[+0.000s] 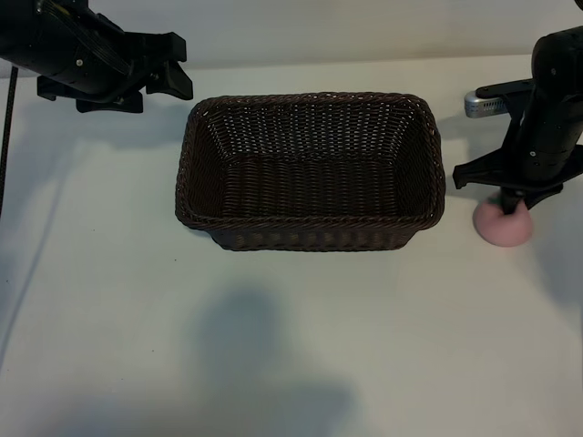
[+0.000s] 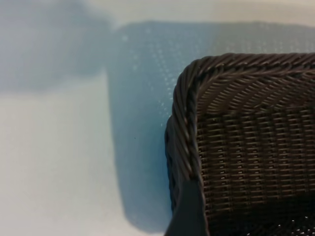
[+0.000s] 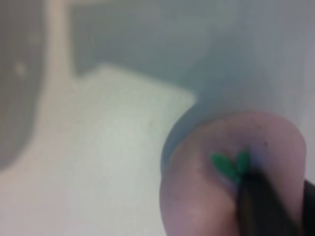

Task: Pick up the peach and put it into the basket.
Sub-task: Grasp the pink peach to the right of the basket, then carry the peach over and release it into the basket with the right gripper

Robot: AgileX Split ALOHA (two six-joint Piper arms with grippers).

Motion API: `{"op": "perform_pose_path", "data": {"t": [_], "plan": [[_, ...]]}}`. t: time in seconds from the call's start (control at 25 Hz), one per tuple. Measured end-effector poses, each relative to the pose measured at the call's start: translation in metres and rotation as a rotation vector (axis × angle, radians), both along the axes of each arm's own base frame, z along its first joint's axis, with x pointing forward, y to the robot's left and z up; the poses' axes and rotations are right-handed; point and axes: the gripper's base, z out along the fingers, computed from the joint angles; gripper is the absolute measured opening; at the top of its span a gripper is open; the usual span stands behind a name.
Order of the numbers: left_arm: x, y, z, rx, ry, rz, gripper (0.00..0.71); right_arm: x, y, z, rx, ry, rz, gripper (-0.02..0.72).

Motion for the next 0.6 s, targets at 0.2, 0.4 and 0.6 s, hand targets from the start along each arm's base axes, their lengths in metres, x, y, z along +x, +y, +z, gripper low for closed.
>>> {"op": "perform_pose_path", "data": {"t": [0.2, 0.4, 0.6], "plan": [[0.0, 0.0, 0.0, 0.002, 0.001, -0.003, 0.591, 0.0, 0.001, 0.001, 0.006, 0.002, 0.008, 0.042], [0.0, 0.0, 0.0, 0.002, 0.0, -0.004, 0.591, -0.003, 0.0, 0.022, 0.02, -0.042, 0.007, 0.041], [0.0, 0.0, 0.0, 0.002, -0.005, -0.002, 0.591, -0.013, -0.003, 0.068, 0.044, -0.156, 0.011, 0.041]]}}
